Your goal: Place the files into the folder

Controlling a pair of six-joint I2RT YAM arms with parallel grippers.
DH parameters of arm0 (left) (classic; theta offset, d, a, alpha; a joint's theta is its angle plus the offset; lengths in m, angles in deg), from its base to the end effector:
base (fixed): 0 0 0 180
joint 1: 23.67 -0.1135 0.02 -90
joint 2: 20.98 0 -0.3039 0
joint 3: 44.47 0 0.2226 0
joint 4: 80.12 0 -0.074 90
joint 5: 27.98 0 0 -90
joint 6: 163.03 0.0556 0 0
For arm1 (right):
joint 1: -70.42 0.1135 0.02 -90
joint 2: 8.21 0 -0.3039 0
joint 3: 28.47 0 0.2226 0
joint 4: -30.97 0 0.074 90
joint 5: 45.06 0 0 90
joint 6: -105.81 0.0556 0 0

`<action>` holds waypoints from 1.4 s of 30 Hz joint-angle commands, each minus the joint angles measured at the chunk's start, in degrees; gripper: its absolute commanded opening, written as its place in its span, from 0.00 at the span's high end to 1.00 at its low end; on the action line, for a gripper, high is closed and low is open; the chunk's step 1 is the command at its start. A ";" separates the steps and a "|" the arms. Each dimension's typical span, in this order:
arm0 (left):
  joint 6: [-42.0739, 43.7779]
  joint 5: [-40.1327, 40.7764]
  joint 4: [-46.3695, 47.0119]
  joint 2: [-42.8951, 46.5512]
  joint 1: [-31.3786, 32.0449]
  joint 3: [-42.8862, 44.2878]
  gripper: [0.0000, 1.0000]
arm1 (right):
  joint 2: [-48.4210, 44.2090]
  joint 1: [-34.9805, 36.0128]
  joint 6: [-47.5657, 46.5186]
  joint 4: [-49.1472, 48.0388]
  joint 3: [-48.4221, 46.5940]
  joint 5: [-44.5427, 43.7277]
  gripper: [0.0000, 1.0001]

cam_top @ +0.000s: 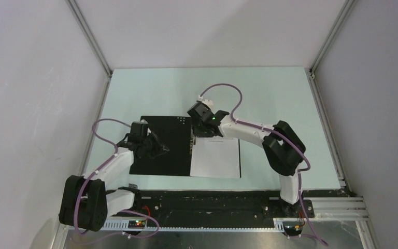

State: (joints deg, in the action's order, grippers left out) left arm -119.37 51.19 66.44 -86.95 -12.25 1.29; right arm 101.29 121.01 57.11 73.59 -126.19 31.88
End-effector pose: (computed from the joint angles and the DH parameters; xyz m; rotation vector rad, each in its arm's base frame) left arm 0.1757 -0.0462 0.2106 -0.7040 2.5085 -0.6291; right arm 0.2725 0.3119 0.2503 -0.1120 2.5241 0.3816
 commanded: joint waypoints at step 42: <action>-1.03 -1.00 0.16 0.20 -7.65 -4.73 0.79 | 7.37 3.44 0.31 3.17 -6.22 -1.11 0.70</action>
State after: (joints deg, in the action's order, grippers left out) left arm -120.05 49.82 65.92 -86.58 -19.14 -3.12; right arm 108.28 123.58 57.15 76.96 -130.84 31.25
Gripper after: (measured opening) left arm 0.208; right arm 0.304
